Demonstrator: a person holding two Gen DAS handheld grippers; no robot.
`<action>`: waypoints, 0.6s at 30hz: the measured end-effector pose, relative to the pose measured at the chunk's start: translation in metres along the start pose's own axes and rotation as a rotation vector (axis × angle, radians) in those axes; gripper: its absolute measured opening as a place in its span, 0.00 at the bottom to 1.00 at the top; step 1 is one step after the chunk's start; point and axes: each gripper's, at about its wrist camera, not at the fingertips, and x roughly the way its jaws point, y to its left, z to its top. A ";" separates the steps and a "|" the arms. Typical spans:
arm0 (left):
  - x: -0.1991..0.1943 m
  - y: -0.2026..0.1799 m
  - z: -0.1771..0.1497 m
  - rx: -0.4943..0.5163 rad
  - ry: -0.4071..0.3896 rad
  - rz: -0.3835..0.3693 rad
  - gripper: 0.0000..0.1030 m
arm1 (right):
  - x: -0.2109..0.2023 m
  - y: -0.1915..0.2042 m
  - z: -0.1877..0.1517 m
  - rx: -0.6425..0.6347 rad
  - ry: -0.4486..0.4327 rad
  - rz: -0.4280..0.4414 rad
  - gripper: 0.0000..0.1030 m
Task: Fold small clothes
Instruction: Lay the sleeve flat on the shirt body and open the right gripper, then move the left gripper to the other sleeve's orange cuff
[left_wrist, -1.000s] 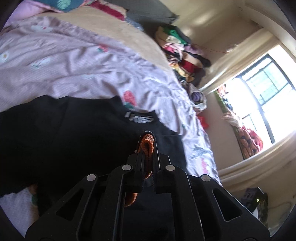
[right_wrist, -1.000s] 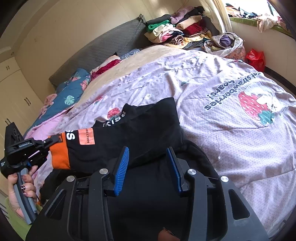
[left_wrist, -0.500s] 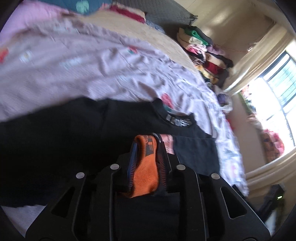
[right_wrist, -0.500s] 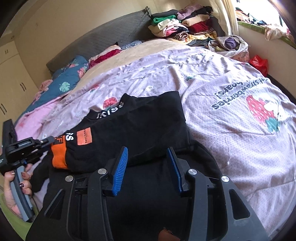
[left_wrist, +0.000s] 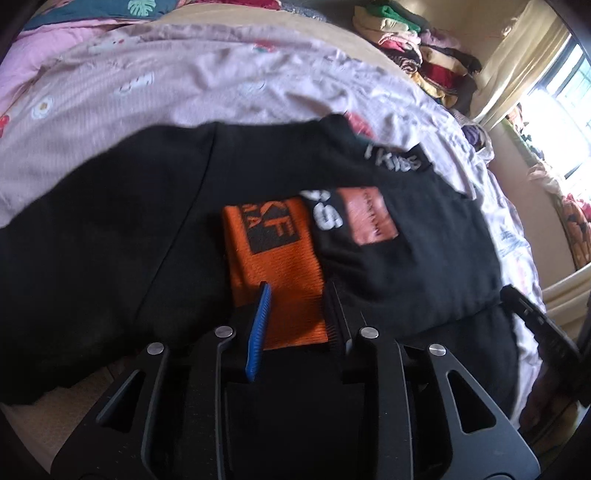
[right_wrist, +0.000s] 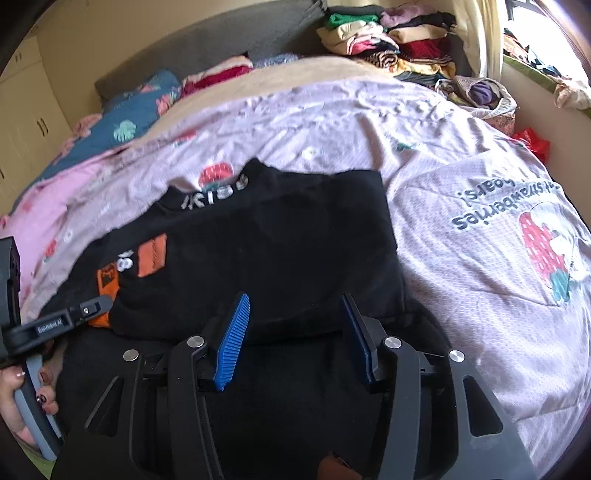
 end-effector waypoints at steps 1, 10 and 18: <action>0.000 0.002 -0.001 -0.003 -0.002 -0.004 0.21 | 0.003 0.000 0.000 -0.004 0.007 -0.008 0.50; -0.008 0.008 -0.003 -0.029 -0.007 -0.031 0.26 | 0.016 -0.008 -0.012 0.049 0.066 -0.019 0.61; -0.027 0.010 -0.008 -0.021 -0.020 -0.020 0.59 | -0.027 0.009 -0.017 0.020 -0.035 0.038 0.84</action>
